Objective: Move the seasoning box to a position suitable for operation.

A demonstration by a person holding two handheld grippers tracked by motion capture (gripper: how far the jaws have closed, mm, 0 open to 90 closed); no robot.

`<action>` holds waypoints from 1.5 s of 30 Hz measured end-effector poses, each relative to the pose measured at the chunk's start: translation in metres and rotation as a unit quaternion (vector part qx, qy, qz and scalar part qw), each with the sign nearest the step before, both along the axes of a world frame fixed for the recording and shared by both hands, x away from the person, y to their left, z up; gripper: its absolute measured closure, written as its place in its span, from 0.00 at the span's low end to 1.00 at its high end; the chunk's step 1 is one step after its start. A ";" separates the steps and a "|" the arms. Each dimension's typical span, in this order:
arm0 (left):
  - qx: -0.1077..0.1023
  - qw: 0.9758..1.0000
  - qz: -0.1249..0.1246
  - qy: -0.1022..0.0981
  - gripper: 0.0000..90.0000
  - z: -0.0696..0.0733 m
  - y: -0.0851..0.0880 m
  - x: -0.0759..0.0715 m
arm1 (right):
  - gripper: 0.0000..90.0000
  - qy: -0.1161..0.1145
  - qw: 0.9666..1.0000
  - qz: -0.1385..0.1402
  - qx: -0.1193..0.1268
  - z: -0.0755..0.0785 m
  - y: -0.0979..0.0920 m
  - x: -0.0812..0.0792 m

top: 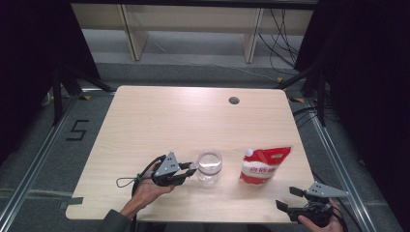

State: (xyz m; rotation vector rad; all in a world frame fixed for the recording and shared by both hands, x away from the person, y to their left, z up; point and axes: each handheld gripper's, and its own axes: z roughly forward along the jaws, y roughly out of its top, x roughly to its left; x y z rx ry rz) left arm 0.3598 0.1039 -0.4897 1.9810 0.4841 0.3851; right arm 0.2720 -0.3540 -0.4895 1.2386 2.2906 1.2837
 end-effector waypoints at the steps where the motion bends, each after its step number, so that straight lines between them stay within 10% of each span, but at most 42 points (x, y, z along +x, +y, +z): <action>1: 0.005 1.000 -0.006 -0.003 0.81 0.000 0.000 0.000 | 0.21 0.000 1.000 0.000 0.000 0.000 0.000 0.000; 18: -0.002 1.000 -0.030 0.004 0.81 -0.001 -0.006 -0.015 | 0.21 0.032 0.999 -0.008 0.012 0.002 0.003 -0.004; 43: 0.004 1.000 -0.028 0.009 0.80 0.000 -0.003 -0.013 | 0.23 0.022 1.000 0.003 0.012 0.001 0.005 -0.003; 45: 0.005 1.000 -0.027 0.008 0.80 0.001 -0.003 -0.013 | 0.23 -0.004 1.000 0.012 0.000 0.001 0.003 0.000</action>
